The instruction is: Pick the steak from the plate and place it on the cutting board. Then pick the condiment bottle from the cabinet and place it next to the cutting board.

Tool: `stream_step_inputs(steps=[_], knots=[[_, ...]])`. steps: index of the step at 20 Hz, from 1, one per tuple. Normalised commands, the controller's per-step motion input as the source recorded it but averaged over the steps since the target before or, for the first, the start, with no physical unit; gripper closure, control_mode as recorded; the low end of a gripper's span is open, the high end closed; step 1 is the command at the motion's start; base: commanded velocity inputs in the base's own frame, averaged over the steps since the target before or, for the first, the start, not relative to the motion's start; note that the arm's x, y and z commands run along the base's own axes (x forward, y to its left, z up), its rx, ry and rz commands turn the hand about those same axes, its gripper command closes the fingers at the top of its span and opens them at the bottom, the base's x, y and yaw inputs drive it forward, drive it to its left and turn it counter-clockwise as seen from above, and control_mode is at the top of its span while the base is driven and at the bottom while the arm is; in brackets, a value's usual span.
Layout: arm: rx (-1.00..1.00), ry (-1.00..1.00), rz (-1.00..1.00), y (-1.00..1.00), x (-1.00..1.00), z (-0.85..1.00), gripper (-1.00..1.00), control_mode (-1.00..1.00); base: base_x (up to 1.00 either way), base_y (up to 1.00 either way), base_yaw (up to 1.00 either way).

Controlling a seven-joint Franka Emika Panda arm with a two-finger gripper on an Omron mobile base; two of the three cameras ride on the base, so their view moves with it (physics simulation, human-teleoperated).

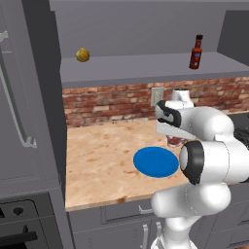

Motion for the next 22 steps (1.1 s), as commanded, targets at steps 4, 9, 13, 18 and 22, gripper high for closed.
stream_step_inputs(steps=[4,9,13,18,22], knots=[[0.00,0.00,-0.01,-0.16,0.00,0.00,1.00,-1.00,0.00,0.00,0.00],[0.00,0.00,0.00,-0.16,0.00,0.00,1.00,-1.00,0.00,0.00,0.00],[0.00,0.00,0.00,-0.15,0.00,0.00,1.00,-1.00,0.00,0.00,0.00],[0.00,0.00,0.00,-0.16,0.00,0.00,1.00,-1.00,0.00,0.00,0.00],[0.00,0.00,0.00,-0.17,0.00,0.00,1.00,-1.00,0.00,0.00,0.00]])
